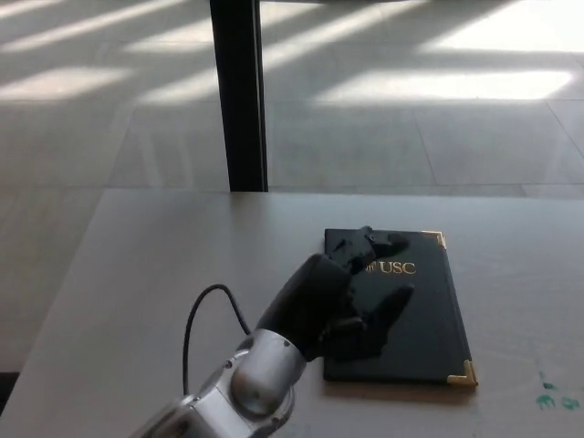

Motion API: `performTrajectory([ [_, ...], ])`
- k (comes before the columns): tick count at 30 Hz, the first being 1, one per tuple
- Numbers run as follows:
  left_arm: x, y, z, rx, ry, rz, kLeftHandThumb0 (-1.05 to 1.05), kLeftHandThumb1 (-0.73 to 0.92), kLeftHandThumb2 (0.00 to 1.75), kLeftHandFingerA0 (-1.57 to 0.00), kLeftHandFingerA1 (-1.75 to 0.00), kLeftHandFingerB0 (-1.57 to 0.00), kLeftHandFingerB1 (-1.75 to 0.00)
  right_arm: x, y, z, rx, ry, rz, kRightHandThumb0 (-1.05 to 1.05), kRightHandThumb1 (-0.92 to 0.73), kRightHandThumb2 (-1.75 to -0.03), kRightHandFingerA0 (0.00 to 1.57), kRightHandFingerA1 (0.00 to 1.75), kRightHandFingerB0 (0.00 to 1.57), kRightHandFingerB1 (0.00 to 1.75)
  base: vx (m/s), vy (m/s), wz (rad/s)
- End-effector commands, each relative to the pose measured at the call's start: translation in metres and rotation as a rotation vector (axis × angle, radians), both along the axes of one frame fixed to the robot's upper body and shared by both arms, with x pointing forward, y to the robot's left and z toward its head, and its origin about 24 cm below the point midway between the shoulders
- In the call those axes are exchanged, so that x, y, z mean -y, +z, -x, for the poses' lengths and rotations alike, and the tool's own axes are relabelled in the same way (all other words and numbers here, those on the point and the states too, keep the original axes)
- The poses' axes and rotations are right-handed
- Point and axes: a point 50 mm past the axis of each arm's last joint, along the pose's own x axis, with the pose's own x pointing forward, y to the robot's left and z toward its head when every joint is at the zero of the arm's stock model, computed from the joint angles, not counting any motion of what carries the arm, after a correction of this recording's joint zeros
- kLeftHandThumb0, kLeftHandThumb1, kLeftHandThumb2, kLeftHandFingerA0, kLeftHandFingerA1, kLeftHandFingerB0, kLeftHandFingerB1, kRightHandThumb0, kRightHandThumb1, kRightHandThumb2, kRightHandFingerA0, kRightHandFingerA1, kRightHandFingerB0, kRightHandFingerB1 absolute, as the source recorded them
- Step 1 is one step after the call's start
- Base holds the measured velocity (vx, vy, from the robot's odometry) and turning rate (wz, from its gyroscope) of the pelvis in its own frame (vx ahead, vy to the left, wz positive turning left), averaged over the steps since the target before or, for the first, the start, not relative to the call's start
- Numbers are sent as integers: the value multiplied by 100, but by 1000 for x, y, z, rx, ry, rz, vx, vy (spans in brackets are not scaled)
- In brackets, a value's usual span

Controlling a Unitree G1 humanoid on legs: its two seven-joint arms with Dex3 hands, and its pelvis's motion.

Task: The robot uses its left hand to push the cover of the diary kept in the middle of the desk to close it

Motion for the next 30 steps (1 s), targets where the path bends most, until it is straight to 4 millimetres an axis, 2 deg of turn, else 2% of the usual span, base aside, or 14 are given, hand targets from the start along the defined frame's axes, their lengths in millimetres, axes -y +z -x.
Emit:
performTrajectory([
  [1,-84,44,-20,252,272,190,-93,92,78,-46,-50,-32,-47,4,1,7,-4,-34,-11,-102,-87,-65,105,65,73,51,0,0,0],
  [4,-141,39,-23,244,507,249,-89,80,123,-32,-60,-19,-49,4,1,7,-7,-29,-3,-97,-64,-119,100,66,68,57,0,0,0],
  [5,-155,36,-21,245,541,269,-91,92,76,-28,-56,-25,-45,4,0,7,-9,-28,-4,-101,-88,-67,104,65,73,53,0,0,0],
  [8,-201,22,-6,208,721,245,-78,79,121,-33,-64,-14,-50,6,-2,7,-20,-24,-1,-102,-89,-68,103,63,72,51,0,0,0],
  [9,-211,17,-3,189,766,260,-83,92,75,-33,-56,-28,-46,5,-1,8,-19,-23,-2,-99,-65,-118,99,66,63,55,0,0,0],
  [11,-239,2,8,158,861,245,-80,92,77,-33,-53,-26,-46,6,2,8,-15,-33,1,-103,-88,-68,102,64,71,51,0,0,0],
  [13,-274,-19,27,92,1046,247,-77,89,73,-98,-88,-30,-44,6,2,8,-7,-44,-2,-101,-63,-118,100,65,69,55,0,0,0],
  [15,-297,-33,45,55,1135,226,-71,92,71,-78,-95,-28,-43,6,2,8,-1,-29,-2,-102,-67,-121,96,62,65,53,0,0,0],
  [17,-312,-43,60,27,1201,212,-70,92,73,-37,-55,-29,-42,6,1,7,6,-32,-8,-102,-87,-67,104,64,74,52,0,0,0],
  [18,-322,-50,70,-4,1253,152,-57,71,116,-70,-71,-16,-49,6,1,7,7,-31,-8,-101,-88,-67,103,65,72,51,0,0,0],
  [20,-336,-59,85,-42,1311,128,-75,92,71,-105,-80,-36,-43,6,1,7,2,-32,-7,-102,-88,-68,102,64,72,51,0,0,0],
  [24,-366,-87,123,-128,1457,100,-74,80,117,-111,-128,-40,-58,6,1,8,5,-27,-1,-102,-88,-68,105,65,71,51,0,0,0],
  [29,-375,-101,144,-182,1500,61,-72,92,70,-100,-133,-44,-46,7,2,7,-2,-40,-6,-100,-88,-68,104,65,71,51,0,0,0],
  [30,-375,-109,150,-226,1508,46,-74,73,104,-110,-120,-33,-53,6,2,7,1,-36,-3,-97,-66,-118,97,67,63,56,0,0,0],
])
